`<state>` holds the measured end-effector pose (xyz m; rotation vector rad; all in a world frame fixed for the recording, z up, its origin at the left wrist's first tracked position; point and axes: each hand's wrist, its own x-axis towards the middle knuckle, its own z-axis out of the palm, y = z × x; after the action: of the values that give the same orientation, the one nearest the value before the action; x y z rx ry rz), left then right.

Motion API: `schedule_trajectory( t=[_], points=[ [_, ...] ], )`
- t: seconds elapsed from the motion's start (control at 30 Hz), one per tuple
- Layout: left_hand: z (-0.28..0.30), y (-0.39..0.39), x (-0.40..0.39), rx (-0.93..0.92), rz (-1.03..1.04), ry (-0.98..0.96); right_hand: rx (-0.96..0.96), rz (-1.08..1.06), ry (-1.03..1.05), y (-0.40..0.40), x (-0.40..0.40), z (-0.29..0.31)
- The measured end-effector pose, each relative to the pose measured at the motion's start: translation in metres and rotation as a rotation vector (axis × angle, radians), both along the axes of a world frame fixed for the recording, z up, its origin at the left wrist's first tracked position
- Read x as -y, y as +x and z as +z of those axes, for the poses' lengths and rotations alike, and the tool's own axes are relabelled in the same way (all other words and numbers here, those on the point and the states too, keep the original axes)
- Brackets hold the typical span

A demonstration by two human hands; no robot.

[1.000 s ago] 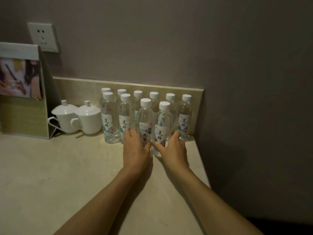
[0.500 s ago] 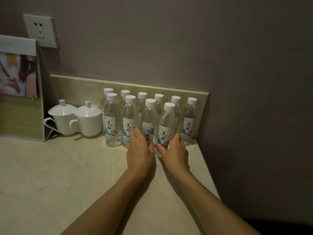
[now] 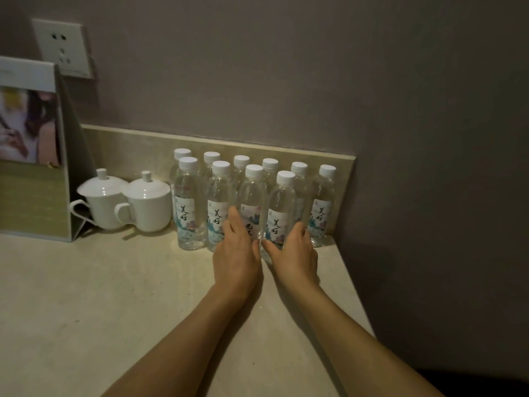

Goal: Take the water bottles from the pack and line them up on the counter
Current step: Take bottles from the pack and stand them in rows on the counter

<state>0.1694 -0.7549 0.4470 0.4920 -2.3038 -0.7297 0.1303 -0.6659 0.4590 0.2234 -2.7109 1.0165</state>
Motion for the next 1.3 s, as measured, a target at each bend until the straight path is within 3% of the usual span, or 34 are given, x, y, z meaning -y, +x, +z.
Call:
schedule_trajectory(
  t=[0.8, 1.3],
  points=[
    [-0.0076, -0.004, 0.0063, 0.011, 0.011, -0.167, 0.028, 0.018, 0.002, -0.0096, 0.0027, 0.0031],
    [-0.0034, -0.0019, 0.0087, 0.004, -0.049, -0.155, 0.097, 0.036, 0.032, -0.0065, 0.0037, 0.0088]
  ],
)
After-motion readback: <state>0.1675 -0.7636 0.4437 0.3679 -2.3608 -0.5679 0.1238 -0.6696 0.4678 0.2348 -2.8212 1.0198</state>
